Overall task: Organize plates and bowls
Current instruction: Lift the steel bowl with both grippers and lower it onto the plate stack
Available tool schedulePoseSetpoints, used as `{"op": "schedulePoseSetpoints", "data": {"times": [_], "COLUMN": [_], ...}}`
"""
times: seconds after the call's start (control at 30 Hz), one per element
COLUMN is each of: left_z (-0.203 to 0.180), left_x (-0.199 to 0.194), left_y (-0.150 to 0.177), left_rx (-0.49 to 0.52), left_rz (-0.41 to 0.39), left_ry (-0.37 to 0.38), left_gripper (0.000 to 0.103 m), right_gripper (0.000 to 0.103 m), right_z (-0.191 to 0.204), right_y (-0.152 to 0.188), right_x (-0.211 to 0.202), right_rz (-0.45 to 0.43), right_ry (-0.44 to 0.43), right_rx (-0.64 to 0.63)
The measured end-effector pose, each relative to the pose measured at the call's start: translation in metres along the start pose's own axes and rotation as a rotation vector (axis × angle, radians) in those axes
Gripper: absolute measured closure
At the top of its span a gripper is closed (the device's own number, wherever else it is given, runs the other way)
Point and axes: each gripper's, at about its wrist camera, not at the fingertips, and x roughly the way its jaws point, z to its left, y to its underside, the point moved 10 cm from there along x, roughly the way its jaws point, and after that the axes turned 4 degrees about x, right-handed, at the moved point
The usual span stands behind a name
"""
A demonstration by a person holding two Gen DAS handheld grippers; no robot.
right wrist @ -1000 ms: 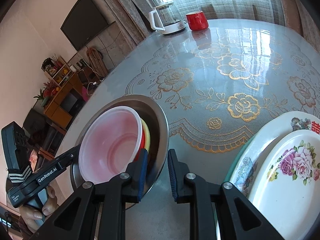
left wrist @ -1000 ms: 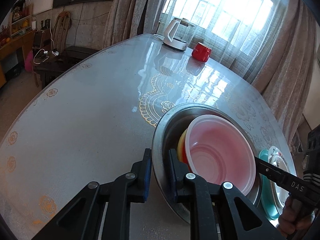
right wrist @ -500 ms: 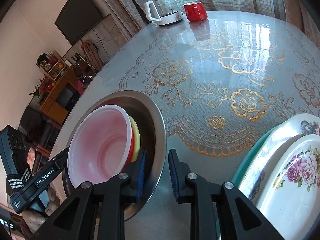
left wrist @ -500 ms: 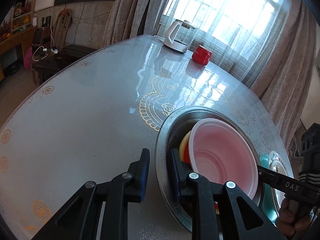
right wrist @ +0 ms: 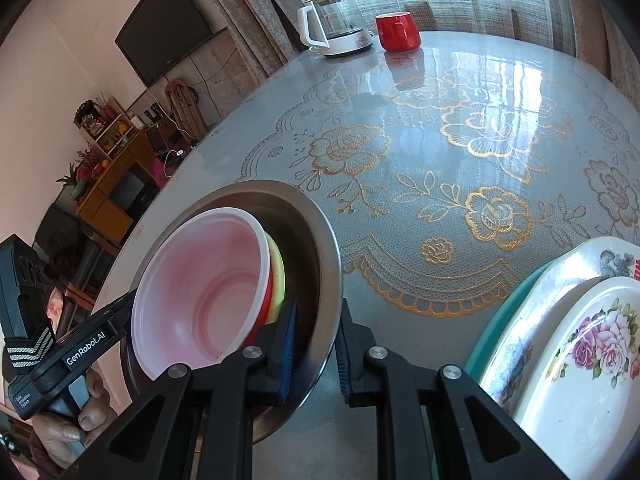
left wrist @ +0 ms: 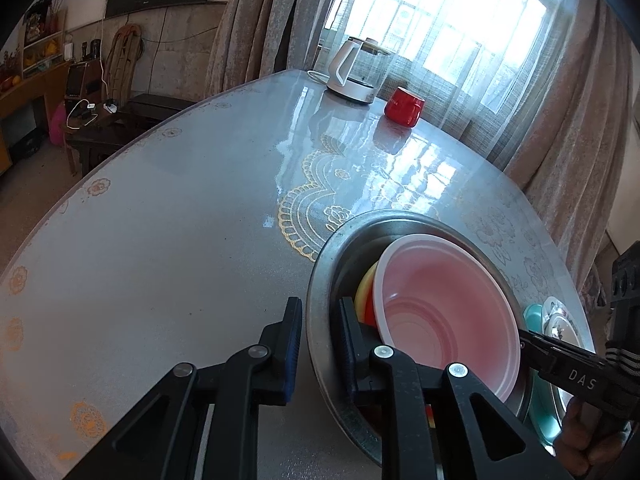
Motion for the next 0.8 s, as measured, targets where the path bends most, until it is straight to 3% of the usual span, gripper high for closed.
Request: {"op": "schedulePoseSetpoints", "data": {"times": [0.13,0.8], "left_z": [0.0,-0.009], "left_x": [-0.002,-0.027], "left_y": [0.001,0.022], "left_rx": [0.01,-0.002], "left_rz": [-0.004,0.006], "left_ry": [-0.023,-0.012], "left_gripper": [0.089,0.088], "right_gripper": [0.087,0.087], "right_z": [0.003,0.006], "right_y": [0.002,0.015], "right_x": [-0.003,-0.022], "right_rz": [-0.02,-0.033], "right_ry": [0.033,-0.006], "right_rx": [-0.036,-0.037]}}
